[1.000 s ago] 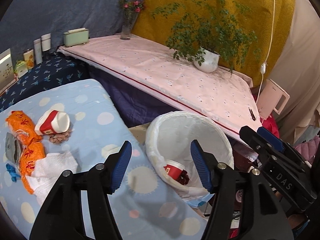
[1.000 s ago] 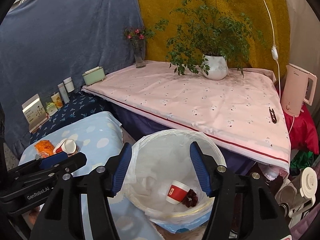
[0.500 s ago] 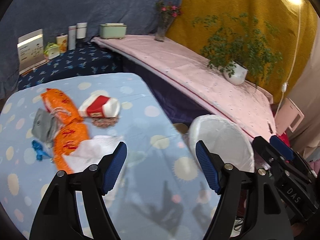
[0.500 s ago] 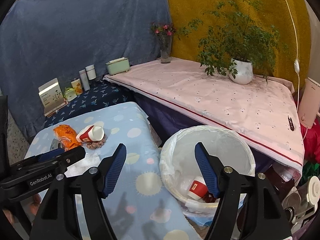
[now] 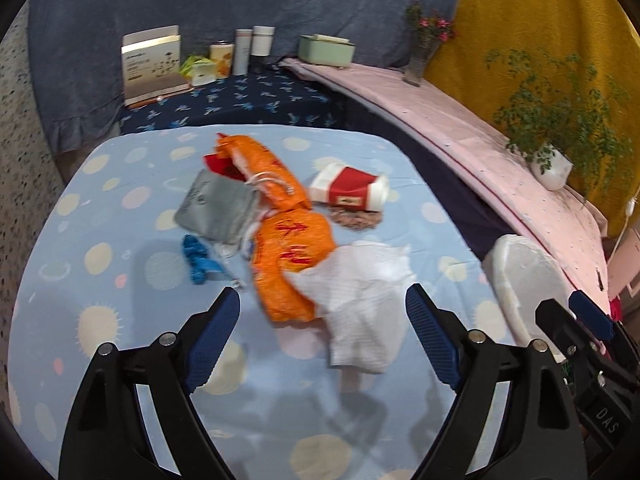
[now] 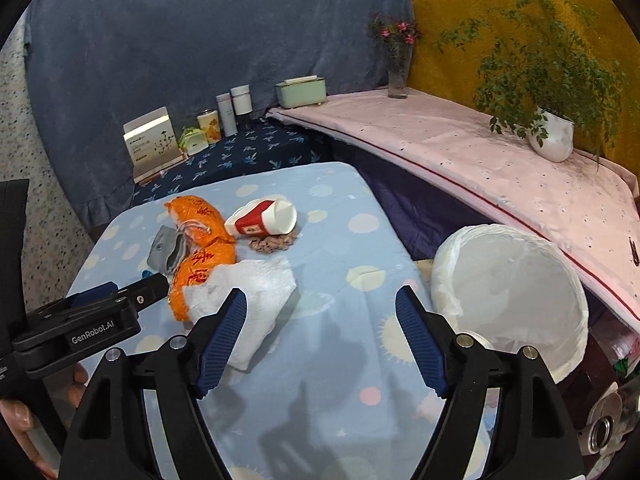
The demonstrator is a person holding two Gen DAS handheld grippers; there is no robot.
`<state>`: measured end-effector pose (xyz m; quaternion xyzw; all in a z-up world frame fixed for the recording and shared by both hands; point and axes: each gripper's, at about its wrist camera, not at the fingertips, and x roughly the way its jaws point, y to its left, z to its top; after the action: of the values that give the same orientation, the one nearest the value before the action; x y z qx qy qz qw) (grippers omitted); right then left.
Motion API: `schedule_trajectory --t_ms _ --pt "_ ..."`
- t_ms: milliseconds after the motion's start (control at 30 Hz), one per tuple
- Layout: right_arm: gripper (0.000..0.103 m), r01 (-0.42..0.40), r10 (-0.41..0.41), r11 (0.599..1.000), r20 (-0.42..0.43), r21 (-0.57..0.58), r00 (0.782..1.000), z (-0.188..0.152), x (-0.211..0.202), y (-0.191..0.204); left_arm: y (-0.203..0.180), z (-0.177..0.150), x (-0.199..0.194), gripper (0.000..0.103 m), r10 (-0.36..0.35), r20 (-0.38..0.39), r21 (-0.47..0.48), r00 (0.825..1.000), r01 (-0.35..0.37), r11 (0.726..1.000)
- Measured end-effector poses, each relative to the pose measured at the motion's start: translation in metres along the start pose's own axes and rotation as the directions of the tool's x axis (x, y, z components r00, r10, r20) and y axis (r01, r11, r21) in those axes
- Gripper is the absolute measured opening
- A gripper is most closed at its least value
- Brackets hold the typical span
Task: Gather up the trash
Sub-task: 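Move both tools back over the table toward the white tissue, then grasp the white tissue with the right gripper while the left grasps the white sock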
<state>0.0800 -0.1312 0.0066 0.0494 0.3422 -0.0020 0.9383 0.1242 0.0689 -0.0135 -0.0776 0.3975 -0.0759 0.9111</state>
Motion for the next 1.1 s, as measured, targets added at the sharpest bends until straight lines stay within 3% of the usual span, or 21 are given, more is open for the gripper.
schedule_trajectory --t_ms 133,267,667,767,833,933,1100 --pt "0.073 -0.029 0.028 0.999 -0.037 -0.026 0.999 -0.007 0.016 0.024 0.022 -0.003 0.004 0.081 0.027 -0.009 -0.030 1.000 -0.027 0.999" --pt "0.073 -0.052 0.049 0.998 -0.070 -0.038 0.996 -0.011 0.032 0.042 0.043 -0.006 0.008 0.089 0.055 -0.012 -0.063 0.998 -0.056 0.996" --pt "0.073 -0.090 0.080 0.995 -0.185 -0.043 0.980 -0.025 0.091 0.075 0.073 -0.011 0.029 0.089 0.087 -0.042 -0.098 0.995 -0.091 0.991" --pt "0.062 -0.087 0.074 0.994 -0.203 -0.060 0.976 -0.026 0.101 0.080 0.077 -0.011 0.034 0.089 0.084 -0.049 -0.100 0.995 -0.089 0.991" --pt "0.036 -0.098 0.082 0.993 -0.221 -0.064 0.972 -0.027 0.105 0.080 0.078 -0.011 0.036 0.089 0.081 -0.051 -0.099 0.995 -0.086 0.991" --pt "0.007 -0.111 0.097 0.993 -0.223 -0.051 0.970 -0.024 0.104 0.073 0.079 -0.011 0.040 0.089 0.077 -0.061 -0.103 0.995 -0.083 0.991" --pt "0.005 -0.096 0.093 0.995 -0.146 -0.015 0.985 -0.006 0.081 0.053 0.071 -0.012 0.046 0.089 0.056 -0.074 -0.100 0.996 -0.063 0.993"
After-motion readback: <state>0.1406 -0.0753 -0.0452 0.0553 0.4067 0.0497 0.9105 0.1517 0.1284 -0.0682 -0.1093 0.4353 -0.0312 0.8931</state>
